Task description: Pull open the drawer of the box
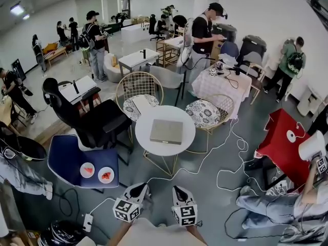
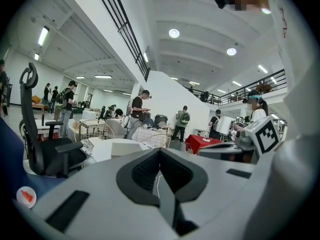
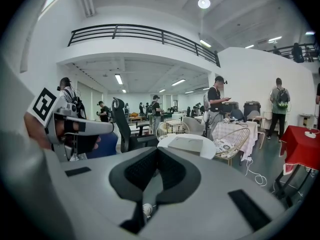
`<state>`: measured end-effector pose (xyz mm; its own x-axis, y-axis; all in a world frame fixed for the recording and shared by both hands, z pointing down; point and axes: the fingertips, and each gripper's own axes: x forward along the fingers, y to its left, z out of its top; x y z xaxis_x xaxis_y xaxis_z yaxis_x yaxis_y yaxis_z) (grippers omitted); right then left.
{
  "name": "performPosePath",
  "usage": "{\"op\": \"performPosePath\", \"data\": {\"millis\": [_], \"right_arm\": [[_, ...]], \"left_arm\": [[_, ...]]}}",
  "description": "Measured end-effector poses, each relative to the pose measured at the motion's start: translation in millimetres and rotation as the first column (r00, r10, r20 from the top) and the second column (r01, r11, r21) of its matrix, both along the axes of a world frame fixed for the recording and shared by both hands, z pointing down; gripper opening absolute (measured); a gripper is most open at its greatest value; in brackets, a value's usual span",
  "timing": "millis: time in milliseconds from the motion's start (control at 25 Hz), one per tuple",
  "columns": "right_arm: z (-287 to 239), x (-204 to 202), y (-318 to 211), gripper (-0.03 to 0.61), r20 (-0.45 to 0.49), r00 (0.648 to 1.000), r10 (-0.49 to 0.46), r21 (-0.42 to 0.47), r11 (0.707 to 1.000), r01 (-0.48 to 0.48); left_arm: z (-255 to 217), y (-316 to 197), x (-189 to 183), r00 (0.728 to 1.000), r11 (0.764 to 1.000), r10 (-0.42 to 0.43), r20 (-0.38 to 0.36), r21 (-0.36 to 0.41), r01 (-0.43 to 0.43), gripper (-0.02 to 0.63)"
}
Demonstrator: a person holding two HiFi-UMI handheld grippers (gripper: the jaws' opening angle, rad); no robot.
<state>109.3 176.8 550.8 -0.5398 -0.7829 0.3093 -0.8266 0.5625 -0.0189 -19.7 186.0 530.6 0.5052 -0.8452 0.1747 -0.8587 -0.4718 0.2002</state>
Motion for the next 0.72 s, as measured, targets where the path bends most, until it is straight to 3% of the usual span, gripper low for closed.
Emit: {"op": "performPosePath", "data": {"millis": [360,720], "right_arm": [[10.3,-10.1,-56.9,0.015,-0.027,0.999,0.02,-0.021,1.0,-0.021],[7.0,-45.4,-140.3,0.015,-0.047,0.998,0.042,-0.056,0.997,-0.044]], "left_arm": [[8.8,-65.9,-8.4,0.999,0.999,0.031,-0.023,-0.01,-0.032,0.011],[7.8,-152.9,-47.5,0.998,0.997,0.056,-0.026,-0.047,-0.057,0.011]]}}
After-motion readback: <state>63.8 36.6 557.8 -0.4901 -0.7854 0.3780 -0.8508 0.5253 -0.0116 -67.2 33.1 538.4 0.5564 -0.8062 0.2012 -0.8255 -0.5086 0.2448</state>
